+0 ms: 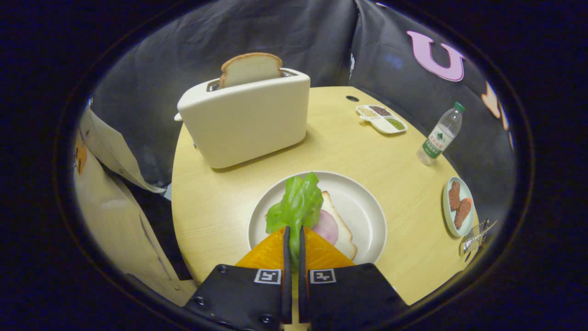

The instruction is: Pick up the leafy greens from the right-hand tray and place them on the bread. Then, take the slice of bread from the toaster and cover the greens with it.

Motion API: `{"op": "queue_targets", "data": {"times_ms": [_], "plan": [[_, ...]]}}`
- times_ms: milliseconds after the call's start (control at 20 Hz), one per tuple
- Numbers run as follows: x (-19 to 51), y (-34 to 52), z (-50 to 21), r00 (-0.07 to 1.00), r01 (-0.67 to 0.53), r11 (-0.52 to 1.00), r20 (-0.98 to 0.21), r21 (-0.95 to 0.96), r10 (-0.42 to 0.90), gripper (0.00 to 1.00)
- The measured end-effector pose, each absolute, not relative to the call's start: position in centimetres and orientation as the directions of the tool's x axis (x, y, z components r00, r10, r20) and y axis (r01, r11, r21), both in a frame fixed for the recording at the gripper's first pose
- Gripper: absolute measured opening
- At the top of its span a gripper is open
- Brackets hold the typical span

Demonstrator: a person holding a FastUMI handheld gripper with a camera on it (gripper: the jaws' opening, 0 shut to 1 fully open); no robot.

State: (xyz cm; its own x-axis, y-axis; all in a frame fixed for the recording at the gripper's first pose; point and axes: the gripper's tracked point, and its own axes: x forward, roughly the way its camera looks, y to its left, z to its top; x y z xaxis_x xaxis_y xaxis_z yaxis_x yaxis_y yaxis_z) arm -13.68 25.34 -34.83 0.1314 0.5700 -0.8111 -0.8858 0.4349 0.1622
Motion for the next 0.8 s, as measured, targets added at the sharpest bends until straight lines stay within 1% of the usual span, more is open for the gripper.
{"op": "queue_targets", "data": {"times_ms": [150,250,400,600,750,800], "plan": [[-12.9,25.1,-35.8,0.149,-0.885,0.446,-0.824,0.136,0.547,0.18],[-11.9,24.6,-36.4,0.175,-0.884,0.456,-0.834,0.101,0.523,0.22],[-11.6,24.0,-37.0,0.186,-0.886,0.457,-0.849,0.072,0.495,0.28],[-11.2,23.9,-37.6,0.208,-0.884,0.465,-0.850,0.049,0.484,0.35],[-11.2,24.3,-36.9,0.211,-0.877,0.476,-0.843,0.060,0.495,0.57],[-11.1,24.4,-36.5,0.215,-0.874,0.481,-0.840,0.062,0.498,0.61]]}}
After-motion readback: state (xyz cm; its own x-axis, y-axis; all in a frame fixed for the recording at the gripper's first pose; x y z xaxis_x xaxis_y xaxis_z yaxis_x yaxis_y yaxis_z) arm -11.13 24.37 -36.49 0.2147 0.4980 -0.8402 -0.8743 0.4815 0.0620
